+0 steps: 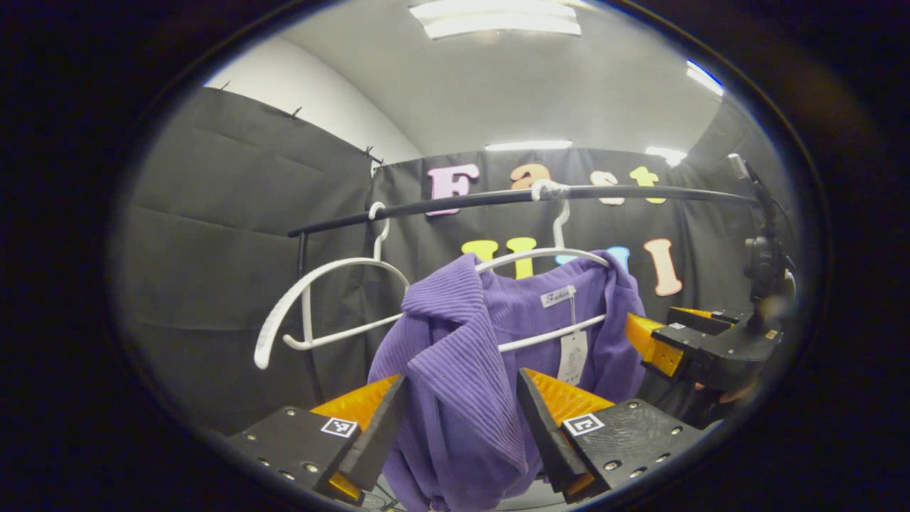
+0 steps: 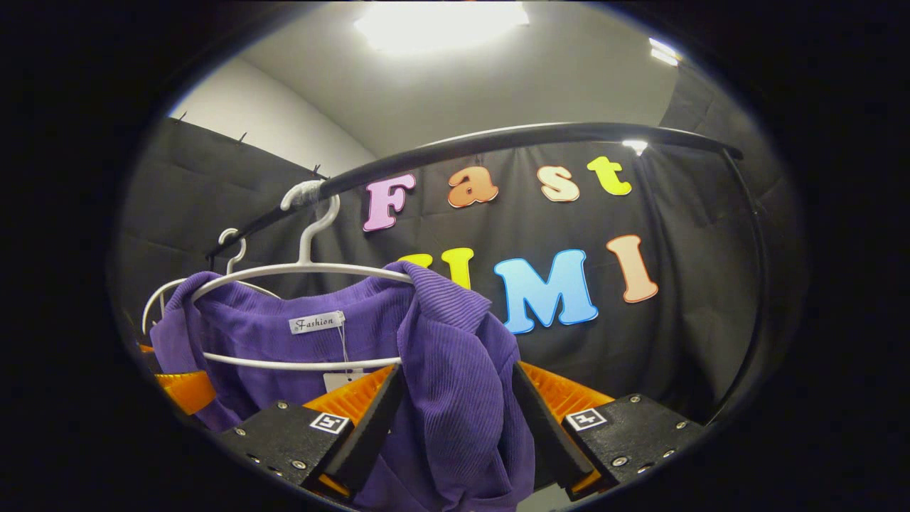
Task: Grasp the clothes on the hanger with both hands and then place them into the laundry hamper below.
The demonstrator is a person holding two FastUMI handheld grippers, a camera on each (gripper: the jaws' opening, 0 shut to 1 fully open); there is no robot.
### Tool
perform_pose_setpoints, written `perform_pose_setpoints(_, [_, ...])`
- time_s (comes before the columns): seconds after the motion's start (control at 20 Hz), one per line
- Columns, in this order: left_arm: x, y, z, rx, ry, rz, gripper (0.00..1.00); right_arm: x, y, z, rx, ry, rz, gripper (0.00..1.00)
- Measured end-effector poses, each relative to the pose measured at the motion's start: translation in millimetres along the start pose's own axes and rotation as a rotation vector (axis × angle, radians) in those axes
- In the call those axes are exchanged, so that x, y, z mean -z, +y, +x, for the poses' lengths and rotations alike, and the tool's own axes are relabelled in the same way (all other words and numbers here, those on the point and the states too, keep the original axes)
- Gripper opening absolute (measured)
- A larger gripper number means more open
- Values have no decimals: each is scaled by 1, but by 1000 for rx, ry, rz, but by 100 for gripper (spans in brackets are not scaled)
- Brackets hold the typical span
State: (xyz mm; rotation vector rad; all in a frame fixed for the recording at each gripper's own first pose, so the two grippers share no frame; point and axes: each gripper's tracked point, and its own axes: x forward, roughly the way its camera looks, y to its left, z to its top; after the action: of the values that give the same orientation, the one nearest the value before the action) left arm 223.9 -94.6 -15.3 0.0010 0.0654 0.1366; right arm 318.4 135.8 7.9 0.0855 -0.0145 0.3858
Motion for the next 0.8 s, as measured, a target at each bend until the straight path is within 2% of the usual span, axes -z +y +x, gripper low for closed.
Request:
perform_pose_setpoints(0.3, [5, -2, 6, -29, 6, 1, 88, 32, 3, 22, -15, 82, 51, 95])
perform_pose_setpoints(0.35, [6, -1, 6, -34, 5, 6, 88, 35, 6, 23, -28, 91, 63, 92])
perform_pose_setpoints(0.45, [6, -1, 9, -38, 3, 31, 88, 36, 10, 28, -44, 87, 70, 95])
perform_pose_setpoints(0.5, [7, -1, 8, -41, 2, 44, 94, 38, 10, 29, -39, 83, 66, 95])
perform_pose_setpoints(0.55, [7, -1, 8, -51, 0, 62, 94, 39, 9, 31, -32, 83, 69, 95])
perform_pose_setpoints(0.65, [8, 8, 8, -61, 8, 82, 83, 41, 11, 32, -21, 84, 87, 93])
perform_pose_setpoints(0.7, [8, 7, 8, -59, 9, 89, 77, 43, 11, 33, -17, 92, 91, 87])
perform_pose_setpoints(0.75, [7, 7, 10, -59, 5, 100, 77, 44, 13, 32, -28, 98, 93, 83])
perform_pose_setpoints(0.8, [3, 9, 4, -60, 0, 106, 68, 44, 17, 32, -45, 99, 97, 71])
